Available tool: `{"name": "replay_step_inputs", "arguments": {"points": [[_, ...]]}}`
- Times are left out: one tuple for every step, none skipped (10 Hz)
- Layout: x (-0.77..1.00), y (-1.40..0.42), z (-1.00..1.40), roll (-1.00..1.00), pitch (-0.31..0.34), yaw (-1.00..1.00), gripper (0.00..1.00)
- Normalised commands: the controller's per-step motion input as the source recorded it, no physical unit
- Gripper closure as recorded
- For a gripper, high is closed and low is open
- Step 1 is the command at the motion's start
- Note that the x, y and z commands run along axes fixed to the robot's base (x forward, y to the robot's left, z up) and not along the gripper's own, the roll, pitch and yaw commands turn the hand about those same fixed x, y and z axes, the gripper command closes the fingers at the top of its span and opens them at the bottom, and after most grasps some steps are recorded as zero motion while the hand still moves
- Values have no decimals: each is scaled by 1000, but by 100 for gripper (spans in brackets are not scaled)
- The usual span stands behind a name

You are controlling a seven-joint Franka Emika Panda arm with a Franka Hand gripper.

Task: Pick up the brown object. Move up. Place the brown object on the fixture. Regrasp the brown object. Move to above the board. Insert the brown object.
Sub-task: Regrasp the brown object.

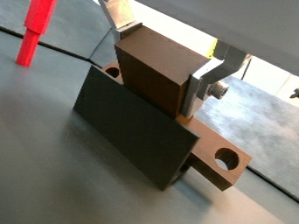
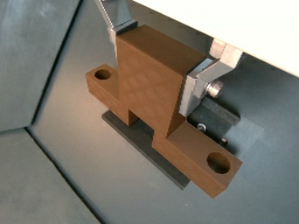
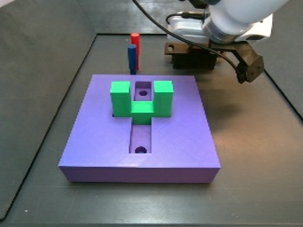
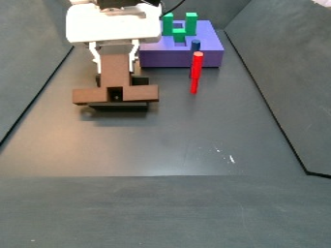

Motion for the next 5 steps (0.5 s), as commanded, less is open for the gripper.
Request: {"name": "replay_step_inputs", "arguments": {"points": [[0, 0, 0, 0, 0, 0, 100], [0, 0, 0, 0, 0, 0, 100], [0, 0, 0, 0, 0, 0, 100], [0, 0, 0, 0, 0, 0, 100], [0, 0, 0, 0, 0, 0, 100]]}}
